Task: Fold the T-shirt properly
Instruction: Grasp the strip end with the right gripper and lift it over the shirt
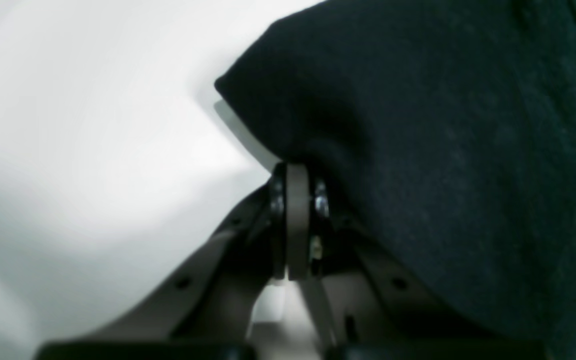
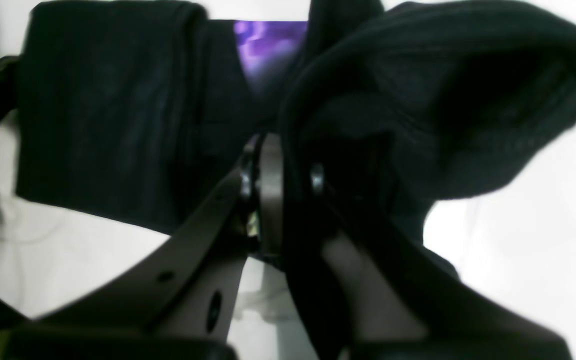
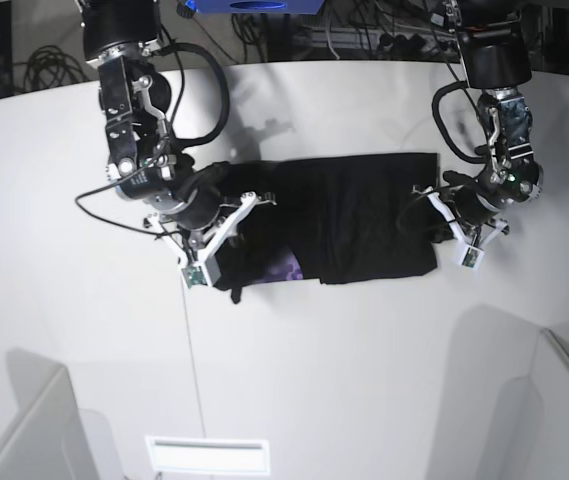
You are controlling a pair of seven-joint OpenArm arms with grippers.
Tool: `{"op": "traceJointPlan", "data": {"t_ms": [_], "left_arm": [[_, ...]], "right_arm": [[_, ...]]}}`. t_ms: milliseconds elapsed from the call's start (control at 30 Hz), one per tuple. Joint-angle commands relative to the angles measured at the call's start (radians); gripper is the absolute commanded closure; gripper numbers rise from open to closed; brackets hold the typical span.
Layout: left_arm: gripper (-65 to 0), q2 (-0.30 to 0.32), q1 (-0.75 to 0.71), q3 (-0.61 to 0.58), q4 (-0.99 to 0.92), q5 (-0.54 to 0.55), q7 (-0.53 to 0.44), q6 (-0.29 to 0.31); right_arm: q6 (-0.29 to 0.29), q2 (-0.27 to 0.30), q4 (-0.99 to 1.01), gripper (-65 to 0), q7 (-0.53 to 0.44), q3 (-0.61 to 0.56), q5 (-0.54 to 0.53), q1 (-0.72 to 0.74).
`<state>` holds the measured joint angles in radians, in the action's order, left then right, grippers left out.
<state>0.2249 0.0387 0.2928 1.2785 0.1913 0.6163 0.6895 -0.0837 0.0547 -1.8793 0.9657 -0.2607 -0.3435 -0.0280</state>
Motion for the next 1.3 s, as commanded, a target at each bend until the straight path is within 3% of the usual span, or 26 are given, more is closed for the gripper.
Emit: {"op": "traceJointPlan", "data": {"t_ms": [0,167,433,767,1067,1267], "left_arm": [[0.0,0.008,-0.007,-0.005,-0.006,-0.039,0.069,0.009],[0.0,0.011,-0.029,-0.005,0.0,-0.039,0.069,0.009],[0.0,0.012,-0.052,-0.005,0.0,-0.039,0.069,0.009],[0.0,0.006,-0.052,-0.005,0.002,-0.04,0.07,0.009],[0.0,0.0,-0.033,-0.14,0.002,-0.039,0.07,0.009],[0.0,-0.038,0.011,-0.154,-0.007,-0.039,0.07,0.009]], "right_arm": [[-0.011,-0.003,-0.032,0.0,-0.023,-0.018,-0.013,0.024],[-0.072,-0.023,-0.065,0.0,-0.023,-0.088,-0.013,0.036],[-0.072,-0.103,-0.069,0.0,-0.023,-0.104,-0.013,0.036],[-0.074,-0.148,-0.061,0.0,-0.043,-0.185,-0.013,0.073],[-0.074,-0.148,-0.058,0.0,-0.043,-0.179,-0.012,0.104],[-0.074,-0.145,-0.042,0.0,-0.043,-0.18,-0.012,0.125]]}}
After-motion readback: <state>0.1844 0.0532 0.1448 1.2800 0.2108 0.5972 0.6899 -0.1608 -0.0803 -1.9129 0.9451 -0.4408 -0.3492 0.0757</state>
